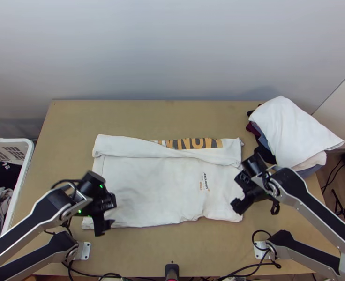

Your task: Fold the t-shirt

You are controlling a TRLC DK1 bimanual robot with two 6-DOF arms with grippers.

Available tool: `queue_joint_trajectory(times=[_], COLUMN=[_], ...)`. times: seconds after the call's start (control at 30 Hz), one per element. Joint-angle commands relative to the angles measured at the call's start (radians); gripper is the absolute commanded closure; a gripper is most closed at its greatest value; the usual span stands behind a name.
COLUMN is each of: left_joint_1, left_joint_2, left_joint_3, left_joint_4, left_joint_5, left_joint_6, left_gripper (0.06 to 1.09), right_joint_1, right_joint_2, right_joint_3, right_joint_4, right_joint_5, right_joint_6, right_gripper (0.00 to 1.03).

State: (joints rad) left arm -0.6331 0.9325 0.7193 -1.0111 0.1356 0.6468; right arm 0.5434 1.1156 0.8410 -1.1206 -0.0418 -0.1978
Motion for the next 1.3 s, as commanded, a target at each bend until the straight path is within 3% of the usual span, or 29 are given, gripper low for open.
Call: queue_joint_trajectory(times=[0.0, 0.5, 0.67, 0.87, 0.93, 1.2, 1.27], left_joint_1=[-0.128, -0.171, -0.142, -0.094, -0.073, -0.073, -0.077], left_joint_2=[0.009, 0.04, 0.055, 0.075, 0.091, 0.101, 0.101], left_joint_3=[-0.069, -0.146, -0.142, -0.141, -0.126, -0.129, -0.132], left_joint_4=[-0.023, 0.052, 0.054, 0.068, 0.069, 0.077, 0.077], left_joint_5=[-0.03, -0.1, -0.103, -0.119, -0.119, -0.136, -0.145], left_joint_6=[-0.016, -0.024, -0.022, -0.015, -0.01, -0.022, -0.029], left_gripper=[0.11, 0.11, 0.11, 0.11, 0.11, 0.11, 0.11], right_joint_1=[0.113, 0.204, 0.21, 0.202, 0.198, 0.201, 0.199], right_joint_2=[-0.06, 0.013, 0.02, 0.075, 0.098, 0.13, 0.13], right_joint_3=[-0.062, -0.118, -0.109, -0.149, -0.141, -0.149, -0.151], right_joint_4=[-0.058, -0.054, -0.047, 0.028, 0.044, 0.113, 0.123], right_joint_5=[0.0, -0.001, -0.001, -0.001, -0.001, 0.003, 0.003], right_joint_6=[-0.038, -0.066, -0.066, -0.075, -0.075, -0.066, -0.066], right_gripper=[0.05, 0.05, 0.1, 0.1, 0.16, 0.17, 0.25])
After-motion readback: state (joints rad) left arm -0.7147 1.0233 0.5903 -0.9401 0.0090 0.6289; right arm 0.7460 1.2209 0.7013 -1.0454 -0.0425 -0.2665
